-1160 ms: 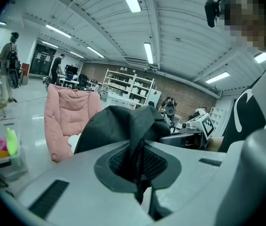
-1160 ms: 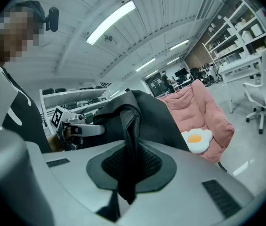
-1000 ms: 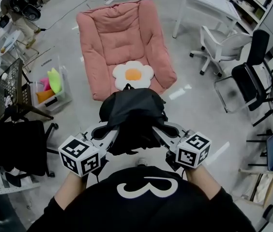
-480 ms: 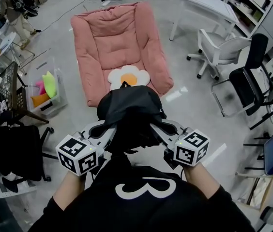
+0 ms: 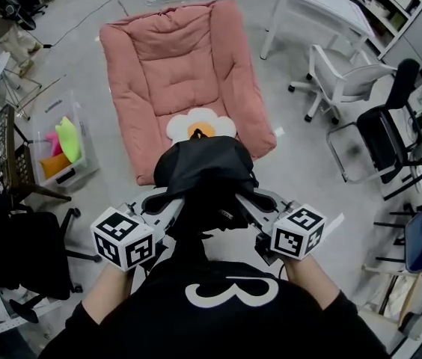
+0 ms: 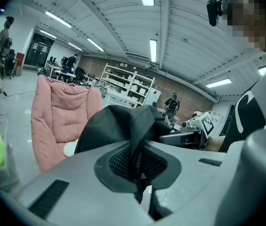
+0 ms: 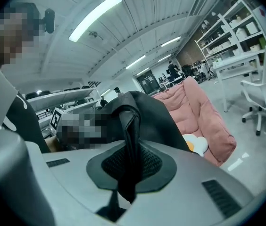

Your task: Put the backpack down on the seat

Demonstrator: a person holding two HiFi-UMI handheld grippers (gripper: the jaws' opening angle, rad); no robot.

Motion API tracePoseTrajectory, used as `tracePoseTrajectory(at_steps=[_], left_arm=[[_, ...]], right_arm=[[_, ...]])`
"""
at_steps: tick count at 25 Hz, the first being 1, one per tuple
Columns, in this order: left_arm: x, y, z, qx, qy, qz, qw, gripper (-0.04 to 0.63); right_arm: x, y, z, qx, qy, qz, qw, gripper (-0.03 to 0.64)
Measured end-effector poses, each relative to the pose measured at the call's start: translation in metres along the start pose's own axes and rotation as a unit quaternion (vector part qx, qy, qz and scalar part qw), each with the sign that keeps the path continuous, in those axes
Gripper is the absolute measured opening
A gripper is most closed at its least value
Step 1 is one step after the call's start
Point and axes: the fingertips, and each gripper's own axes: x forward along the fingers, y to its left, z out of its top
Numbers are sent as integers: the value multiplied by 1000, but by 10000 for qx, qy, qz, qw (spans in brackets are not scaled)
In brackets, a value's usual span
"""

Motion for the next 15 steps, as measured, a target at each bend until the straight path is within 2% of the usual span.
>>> tracePoseTrajectory(at_steps=[7,12,15], left_arm=[[29,75,41,26,104,-246,9996,11],[45,111,66,208,135,-311,9992,11],[57,131,79,193,153,-405,9989,11]], right_arm=[[67,-36,41,128,-73,-286,9995,32],[99,-53,67,74,-66,-500,9987,31],[115,-66,82,61,-67,-633,9980,31]])
